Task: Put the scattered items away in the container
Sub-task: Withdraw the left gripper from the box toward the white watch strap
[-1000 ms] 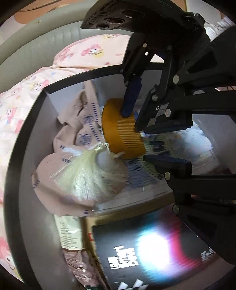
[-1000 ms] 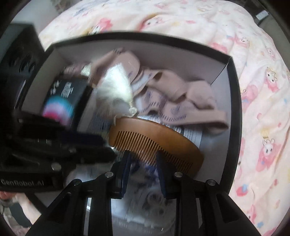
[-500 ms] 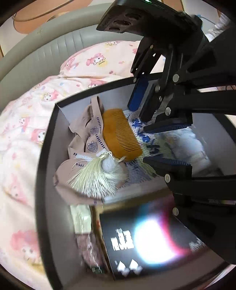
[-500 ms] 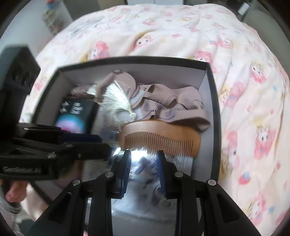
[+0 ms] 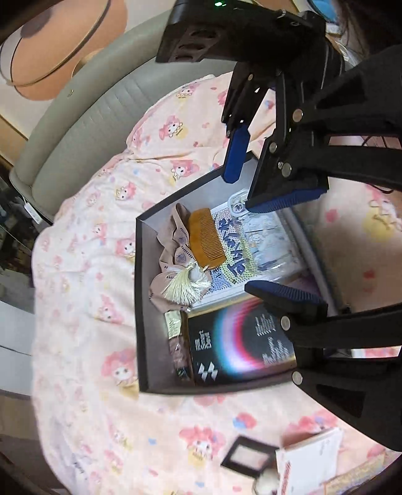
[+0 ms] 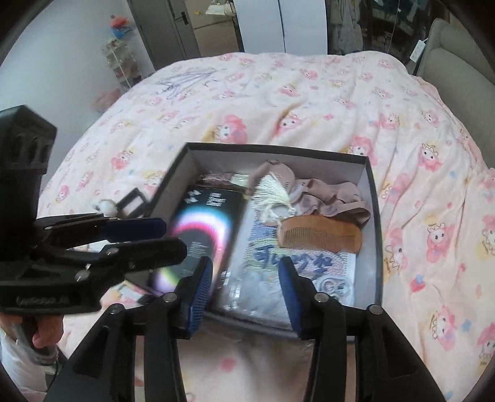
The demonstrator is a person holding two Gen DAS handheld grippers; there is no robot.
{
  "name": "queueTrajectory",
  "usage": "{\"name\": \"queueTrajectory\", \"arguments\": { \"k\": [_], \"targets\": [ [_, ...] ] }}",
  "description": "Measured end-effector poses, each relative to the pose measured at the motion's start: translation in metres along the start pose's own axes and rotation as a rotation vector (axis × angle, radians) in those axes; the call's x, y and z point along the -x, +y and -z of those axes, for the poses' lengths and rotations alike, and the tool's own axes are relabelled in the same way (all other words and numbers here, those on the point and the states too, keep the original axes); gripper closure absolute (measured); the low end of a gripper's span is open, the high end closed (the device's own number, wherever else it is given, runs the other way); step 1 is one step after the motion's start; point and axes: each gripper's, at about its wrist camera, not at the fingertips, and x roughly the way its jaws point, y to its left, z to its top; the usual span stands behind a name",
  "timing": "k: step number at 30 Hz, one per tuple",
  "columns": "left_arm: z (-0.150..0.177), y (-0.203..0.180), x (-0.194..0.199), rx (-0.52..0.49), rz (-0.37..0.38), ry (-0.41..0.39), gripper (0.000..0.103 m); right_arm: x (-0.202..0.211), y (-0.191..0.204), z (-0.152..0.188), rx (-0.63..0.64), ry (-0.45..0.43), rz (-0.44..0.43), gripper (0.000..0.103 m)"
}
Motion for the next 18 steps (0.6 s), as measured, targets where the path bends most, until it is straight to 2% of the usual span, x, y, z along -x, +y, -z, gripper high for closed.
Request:
{"name": "queueTrajectory", "arguments": {
  "k": [4,9,13,18],
  "targets": [
    [0.021,0.010,0.023,0.010,0.001,-0.033,0.050,0.015,0.013,0.011,0.019,-0.024,-0.003,0.059],
    [0.049,0.039,0.049,0.078,-0.065,-0.081,0.050,0.020,0.016,0.034,0.007,-0.004,-0.043,0.058],
    [0.071,0.075,0.056,0.189,-0.076,-0.115,0.050,0.007,0.013,0.053,-0.015,0.055,-0.087,0.058],
    [0.100,0.123,0.036,0.351,-0.114,-0.062,0.051,-0.022,0.007,0.074,-0.047,0.137,-0.104,0.058]
  ]
}}
